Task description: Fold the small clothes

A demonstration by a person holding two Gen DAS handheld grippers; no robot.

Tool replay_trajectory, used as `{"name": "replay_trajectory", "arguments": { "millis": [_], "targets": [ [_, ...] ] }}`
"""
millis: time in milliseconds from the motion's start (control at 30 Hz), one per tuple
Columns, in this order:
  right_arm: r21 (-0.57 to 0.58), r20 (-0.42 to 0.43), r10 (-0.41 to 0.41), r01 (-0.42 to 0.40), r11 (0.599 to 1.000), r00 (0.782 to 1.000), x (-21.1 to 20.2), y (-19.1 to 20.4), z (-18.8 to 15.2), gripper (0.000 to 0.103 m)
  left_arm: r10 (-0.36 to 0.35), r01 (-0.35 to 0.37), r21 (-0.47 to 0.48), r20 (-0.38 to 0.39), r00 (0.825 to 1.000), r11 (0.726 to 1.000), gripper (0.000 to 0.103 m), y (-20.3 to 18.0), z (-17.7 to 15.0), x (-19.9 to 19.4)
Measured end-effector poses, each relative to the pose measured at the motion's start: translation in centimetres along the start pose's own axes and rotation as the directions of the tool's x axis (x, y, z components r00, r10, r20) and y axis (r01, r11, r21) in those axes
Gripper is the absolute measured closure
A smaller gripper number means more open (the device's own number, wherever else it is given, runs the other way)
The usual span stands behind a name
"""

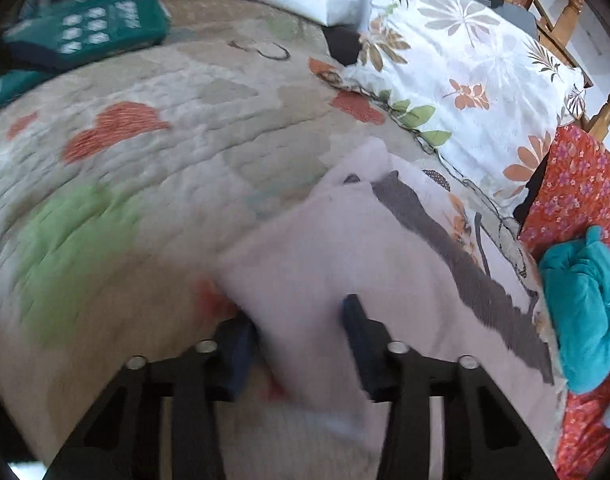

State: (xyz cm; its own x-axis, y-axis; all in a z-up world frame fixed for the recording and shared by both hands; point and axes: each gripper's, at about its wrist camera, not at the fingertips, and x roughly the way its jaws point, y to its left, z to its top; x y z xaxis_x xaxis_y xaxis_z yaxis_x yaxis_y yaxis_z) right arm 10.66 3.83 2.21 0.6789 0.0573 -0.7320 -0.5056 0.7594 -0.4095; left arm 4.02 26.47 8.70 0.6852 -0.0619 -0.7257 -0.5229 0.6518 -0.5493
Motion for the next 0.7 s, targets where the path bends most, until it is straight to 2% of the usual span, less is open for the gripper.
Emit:
{"name": "replay_trajectory", "arguments": {
  "millis": [67,100,133,167,233,333,467,567,600,667,700],
  "targets": [
    [-0.008,-0.008,-0.041,0.041,0.999,0.999,1.0,0.4,1.1,0.068,-0.003,0.003,-0.017,0.011,1.000,1.000,0.022,0.4,0.3,-0.3],
    [-0.011,-0.009,-0.050,0.050,0.999,0.999,1.4,0.5,1.5,0.077,-0.005,0.006,-0.023,0.012,1.000,1.000,0.022,0.6,0.4,-0.4],
    [-0.010,-0.014,-0.048,0.047,0.999,0.999,1.7,0.6,1.7,0.080,-0.007,0.007,-0.027,0.012,1.000,1.000,0.022,0.6,0.3,-0.4],
    [-0.009,-0.017,-0.045,0.045,0.999,0.999,1.7,0.5,1.8,0.087,-0.009,0.009,-0.026,0.011,1.000,1.000,0.022,0.5,0.3,-0.4],
    [0.031,-0.018,0.003,-0.003,1.000,1.000,1.2,-0.7,1.9,0.091,-0.006,0.006,-0.013,0.011,1.000,1.000,0.022,0.2,0.0,-0.4],
    [0.213,0.016,0.101,-0.103,0.972,0.995,-1.1,-5.9,1.6,0.092,0.002,-0.002,0.020,0.016,1.000,1.000,0.022,-0.9,-0.7,-0.4],
    [0.444,0.090,0.140,-0.165,0.881,0.986,-4.7,-15.4,-0.8,0.092,-0.005,0.006,0.077,-0.004,1.000,0.997,0.022,-3.3,-2.3,0.4],
    [0.624,0.127,0.118,-0.172,0.762,0.985,-7.7,-24.4,-6.5,0.092,-0.020,0.025,0.132,-0.038,0.999,0.991,0.022,-5.8,-4.2,1.5],
    [0.660,0.126,0.103,-0.161,0.734,0.987,-8.4,-26.2,-8.2,0.092,-0.024,0.032,0.154,-0.052,0.998,0.988,0.022,-6.8,-5.1,2.0],
    [0.730,0.094,0.065,-0.113,0.674,0.993,-9.5,-30.0,-13.0,0.092,-0.035,0.050,0.191,-0.083,0.996,0.980,0.022,-8.7,-6.6,3.0],
    [0.761,0.049,0.047,-0.068,0.645,0.998,-9.5,-31.6,-16.0,0.092,-0.041,0.063,0.214,-0.107,0.993,0.975,0.022,-9.8,-7.6,3.7]
  ]
}}
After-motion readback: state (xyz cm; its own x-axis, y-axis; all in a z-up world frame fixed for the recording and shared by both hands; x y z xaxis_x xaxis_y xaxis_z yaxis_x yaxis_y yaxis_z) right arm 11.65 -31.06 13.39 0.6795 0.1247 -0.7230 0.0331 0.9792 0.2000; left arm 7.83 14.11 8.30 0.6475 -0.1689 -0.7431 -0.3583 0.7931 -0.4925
